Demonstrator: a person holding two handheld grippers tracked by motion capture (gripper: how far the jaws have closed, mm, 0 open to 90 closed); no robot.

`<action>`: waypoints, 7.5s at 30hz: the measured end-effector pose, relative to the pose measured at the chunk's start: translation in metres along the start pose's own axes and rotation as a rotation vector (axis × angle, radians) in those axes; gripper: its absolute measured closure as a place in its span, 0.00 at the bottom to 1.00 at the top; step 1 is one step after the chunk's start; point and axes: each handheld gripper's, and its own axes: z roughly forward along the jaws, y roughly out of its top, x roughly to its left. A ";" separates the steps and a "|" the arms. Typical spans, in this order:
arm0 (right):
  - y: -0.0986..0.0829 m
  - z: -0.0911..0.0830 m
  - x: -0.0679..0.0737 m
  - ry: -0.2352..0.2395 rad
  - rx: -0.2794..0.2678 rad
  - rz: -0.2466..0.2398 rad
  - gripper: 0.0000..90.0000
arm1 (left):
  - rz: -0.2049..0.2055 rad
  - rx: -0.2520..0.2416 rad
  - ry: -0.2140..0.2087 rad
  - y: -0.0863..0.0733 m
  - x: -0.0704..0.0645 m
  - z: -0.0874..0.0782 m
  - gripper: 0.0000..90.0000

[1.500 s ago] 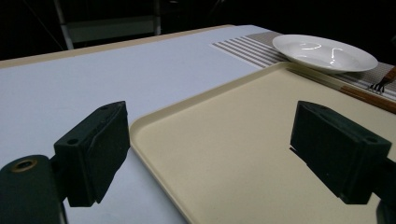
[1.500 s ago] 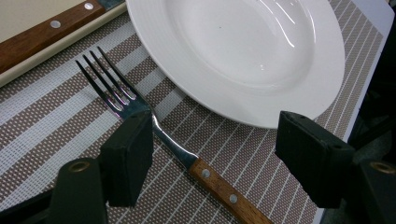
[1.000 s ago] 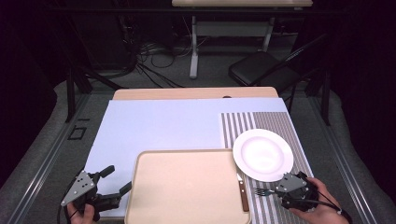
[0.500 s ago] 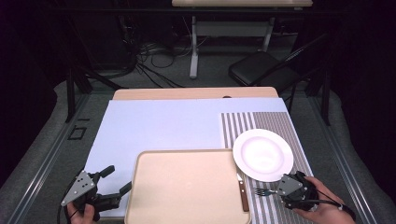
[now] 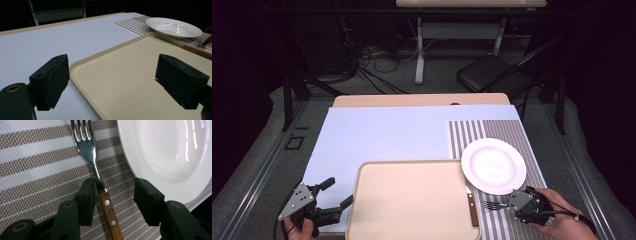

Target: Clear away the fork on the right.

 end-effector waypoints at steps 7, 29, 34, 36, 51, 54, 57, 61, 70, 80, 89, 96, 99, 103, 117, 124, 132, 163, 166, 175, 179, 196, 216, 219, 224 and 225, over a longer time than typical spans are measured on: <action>-0.005 0.004 -0.002 0.022 0.044 -0.033 0.60 | 0.001 0.002 -0.001 0.000 0.000 0.000 0.14; -0.014 0.016 -0.004 0.067 0.092 -0.088 0.73 | 0.001 0.002 0.001 0.000 0.000 0.001 0.14; -0.014 0.016 -0.004 0.076 0.092 -0.098 0.77 | 0.003 0.004 0.001 0.000 0.000 0.001 0.14; -0.014 0.016 -0.004 0.080 0.091 -0.099 0.78 | 0.002 0.003 0.001 0.000 0.000 0.001 0.14; -0.013 0.015 -0.003 0.085 0.110 -0.158 0.85 | 0.001 0.004 0.002 0.000 0.000 0.001 0.15; -0.013 0.014 -0.004 0.099 0.128 -0.178 0.85 | 0.000 0.004 0.003 0.000 0.000 0.001 0.15; -0.013 0.016 -0.002 0.111 0.111 -0.164 0.85 | -0.001 0.006 0.004 0.000 0.000 0.001 0.15; -0.013 0.017 -0.002 0.102 0.094 -0.179 0.86 | -0.001 0.007 0.004 -0.001 0.000 0.001 0.15; -0.011 0.014 -0.003 0.096 0.135 -0.204 0.86 | 0.000 0.010 0.004 -0.001 0.000 0.001 0.15; -0.013 0.013 -0.001 0.078 0.125 -0.169 0.86 | -0.001 0.009 0.004 -0.001 0.000 0.002 0.15; -0.011 0.001 0.000 0.061 0.070 -0.101 0.86 | -0.001 0.007 0.003 -0.001 0.000 0.001 0.15; -0.006 -0.006 0.000 0.048 0.044 -0.068 0.86 | -0.001 0.009 0.007 -0.001 0.000 0.001 0.15; -0.002 -0.010 -0.002 0.046 0.073 -0.061 0.86 | -0.003 0.006 0.007 -0.001 0.000 0.001 0.15; 0.001 -0.009 0.000 0.084 0.018 0.019 0.86 | -0.002 0.009 0.007 -0.001 0.000 0.001 0.15; 0.019 -0.032 -0.001 0.079 -0.012 0.242 0.86 | -0.003 0.006 0.007 0.000 0.000 0.001 0.15; 0.028 -0.032 -0.002 0.129 -0.036 0.332 0.86 | -0.010 0.003 0.008 -0.001 0.000 0.001 0.15; 0.040 -0.037 0.001 0.152 -0.026 0.433 0.86 | -0.009 0.002 0.003 -0.001 0.000 0.001 0.15; 0.082 -0.026 -0.002 0.272 -0.123 0.841 0.86 | -0.011 0.000 0.000 -0.001 0.001 0.002 0.15; 0.087 -0.023 -0.001 0.283 -0.132 0.856 0.86 | -0.009 0.002 -0.001 0.000 0.001 0.003 0.15; 0.106 -0.011 0.002 0.320 -0.161 0.865 0.86 | -0.007 0.005 -0.002 -0.001 0.001 0.003 0.15; 0.115 -0.004 0.003 0.329 -0.178 0.866 0.86 | -0.008 0.004 -0.002 -0.001 0.001 0.003 0.15; 0.136 0.020 0.011 0.345 -0.151 0.853 0.86 | -0.008 0.006 -0.005 -0.001 0.002 0.003 0.15; 0.143 0.042 0.021 0.310 -0.147 0.837 0.86 | -0.008 0.007 -0.005 -0.001 0.003 0.003 0.15; 0.143 0.037 0.017 0.341 -0.030 0.801 0.86 | -0.010 0.009 -0.006 -0.001 0.002 0.004 0.15; 0.144 0.044 0.021 0.328 -0.054 0.811 0.86 | -0.010 0.009 -0.006 -0.001 0.002 0.004 0.15; 0.144 0.046 0.022 0.321 -0.071 0.815 0.86 | -0.010 0.012 -0.005 -0.001 0.002 0.004 0.15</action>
